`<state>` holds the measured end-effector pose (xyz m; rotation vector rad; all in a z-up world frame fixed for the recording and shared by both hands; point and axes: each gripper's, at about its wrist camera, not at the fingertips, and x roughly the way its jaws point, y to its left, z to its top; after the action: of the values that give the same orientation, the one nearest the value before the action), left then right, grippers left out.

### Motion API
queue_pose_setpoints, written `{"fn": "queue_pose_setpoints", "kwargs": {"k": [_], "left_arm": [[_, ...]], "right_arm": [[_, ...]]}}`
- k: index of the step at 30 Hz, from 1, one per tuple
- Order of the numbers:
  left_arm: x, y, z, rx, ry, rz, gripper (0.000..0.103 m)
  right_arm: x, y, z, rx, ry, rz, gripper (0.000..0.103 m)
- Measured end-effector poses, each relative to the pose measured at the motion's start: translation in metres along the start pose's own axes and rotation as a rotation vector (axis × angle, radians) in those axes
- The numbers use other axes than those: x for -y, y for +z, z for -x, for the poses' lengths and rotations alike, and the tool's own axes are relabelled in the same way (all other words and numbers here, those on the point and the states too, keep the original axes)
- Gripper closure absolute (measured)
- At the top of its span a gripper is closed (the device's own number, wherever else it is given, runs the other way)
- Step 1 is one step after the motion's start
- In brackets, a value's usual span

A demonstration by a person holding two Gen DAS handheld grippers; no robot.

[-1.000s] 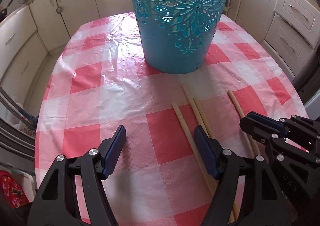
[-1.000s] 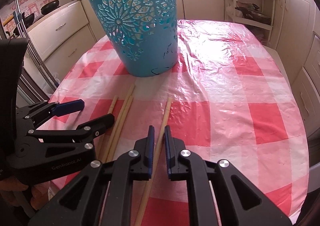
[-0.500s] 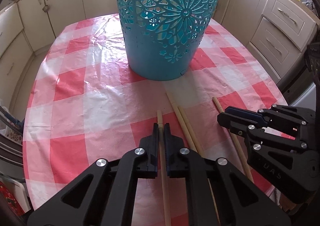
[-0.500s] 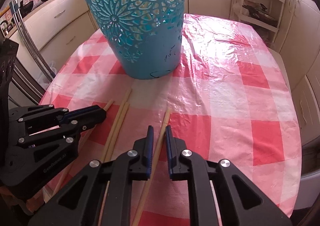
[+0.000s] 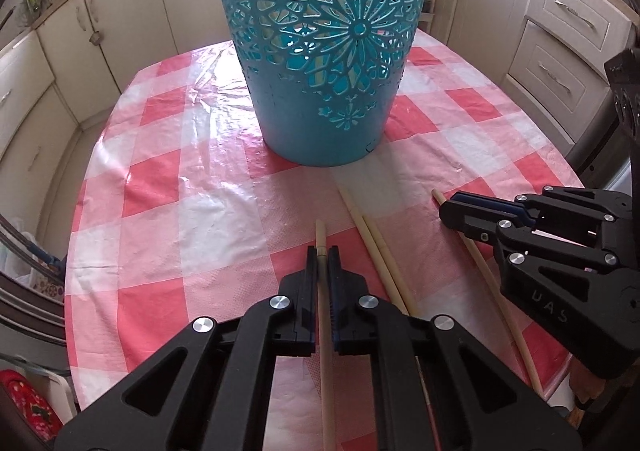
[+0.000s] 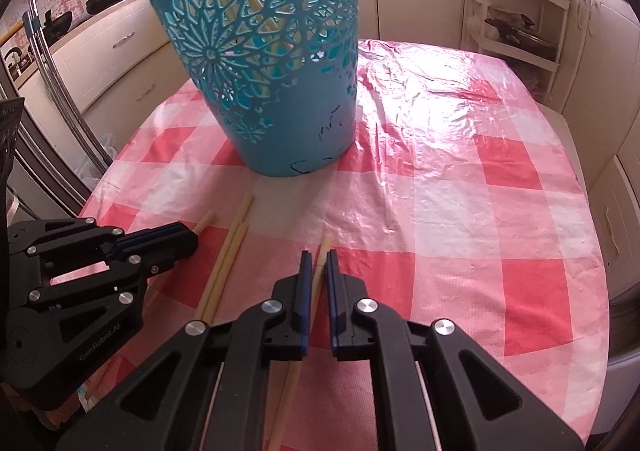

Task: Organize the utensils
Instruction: 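Lift the stick with the left gripper into the basket while the right gripper holds its stick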

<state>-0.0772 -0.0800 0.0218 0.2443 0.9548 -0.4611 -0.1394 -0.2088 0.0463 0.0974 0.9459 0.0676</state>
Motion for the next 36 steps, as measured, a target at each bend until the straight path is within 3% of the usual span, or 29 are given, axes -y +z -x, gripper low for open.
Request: {"fn": "queue_pose_setpoints", "kwargs": {"k": [8,16,22,25,31,36], "left_arm": [[-0.008,0.003,0.016,0.024,-0.040,0.018,0.098],[-0.030,0.032,0.084,0.167,-0.147,0.094,0.098],[-0.039,0.090,0.154,0.356,-0.165,0.100,0.098],[-0.038,0.127,0.173,0.456,-0.124,0.103,0.098],[-0.048,0.189,0.169,0.597,-0.096,0.216,0.098],[-0.046,0.219,0.145,0.660,-0.051,0.260,0.098]], "right_arm": [[-0.006,0.000,-0.003,0.027,-0.021,0.036,0.095],[-0.005,0.001,-0.003,0.026,-0.012,0.022,0.095],[-0.002,0.002,-0.003,0.019,0.000,0.002,0.095],[-0.001,0.003,-0.004,0.017,0.002,-0.001,0.095],[0.000,0.003,-0.004,0.016,0.011,-0.011,0.095],[0.002,0.003,-0.004,0.013,0.021,-0.011,0.095]]}}
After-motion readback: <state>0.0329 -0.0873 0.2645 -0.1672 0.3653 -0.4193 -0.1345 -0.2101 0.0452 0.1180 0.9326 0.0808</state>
